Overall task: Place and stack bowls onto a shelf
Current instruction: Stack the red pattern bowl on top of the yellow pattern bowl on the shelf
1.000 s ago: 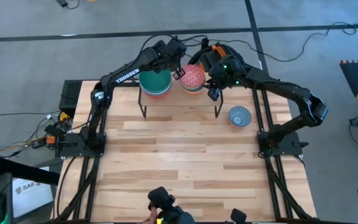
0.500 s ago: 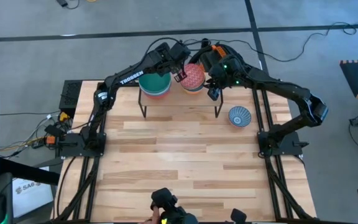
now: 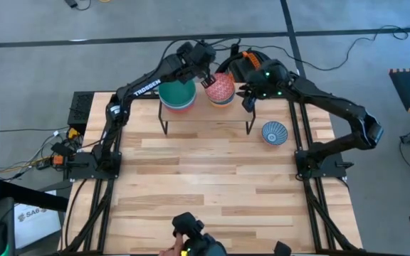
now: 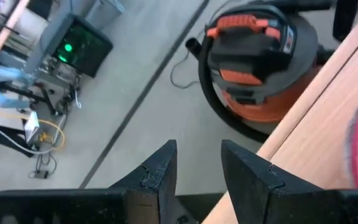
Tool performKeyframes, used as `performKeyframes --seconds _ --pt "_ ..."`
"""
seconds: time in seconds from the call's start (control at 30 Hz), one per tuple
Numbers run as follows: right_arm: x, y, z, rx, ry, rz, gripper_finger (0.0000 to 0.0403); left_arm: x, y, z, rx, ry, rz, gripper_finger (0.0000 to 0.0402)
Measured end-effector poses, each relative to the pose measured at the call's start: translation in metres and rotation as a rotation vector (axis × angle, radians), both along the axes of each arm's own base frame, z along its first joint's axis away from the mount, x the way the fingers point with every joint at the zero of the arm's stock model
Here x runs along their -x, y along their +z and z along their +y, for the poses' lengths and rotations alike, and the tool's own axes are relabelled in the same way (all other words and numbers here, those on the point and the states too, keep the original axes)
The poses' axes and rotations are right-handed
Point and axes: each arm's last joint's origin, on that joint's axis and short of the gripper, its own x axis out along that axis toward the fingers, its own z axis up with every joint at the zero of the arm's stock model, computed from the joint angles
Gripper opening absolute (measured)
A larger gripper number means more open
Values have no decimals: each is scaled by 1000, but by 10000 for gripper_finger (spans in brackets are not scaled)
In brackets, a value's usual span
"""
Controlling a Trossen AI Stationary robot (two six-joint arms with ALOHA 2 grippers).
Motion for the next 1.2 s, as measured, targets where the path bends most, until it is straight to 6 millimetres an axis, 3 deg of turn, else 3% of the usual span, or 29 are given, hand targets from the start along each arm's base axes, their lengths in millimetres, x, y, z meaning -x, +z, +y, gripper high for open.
performKeyframes --seconds 0.13,0.47,0.93,1.2 --pt "8 7 -2 23 -25 -28 152 -2 -8 5 20 5 9 112" --pt "0 -26 -35 -49 -99 68 152 -2 -8 3 23 6 5 112" --pt "-1 -16 -28 -16 -70 23 152 -4 -9 -1 33 2 9 112" --pt "-12 -25 -25 -32 -31 51 152 -4 -9 -1 37 -2 9 112"
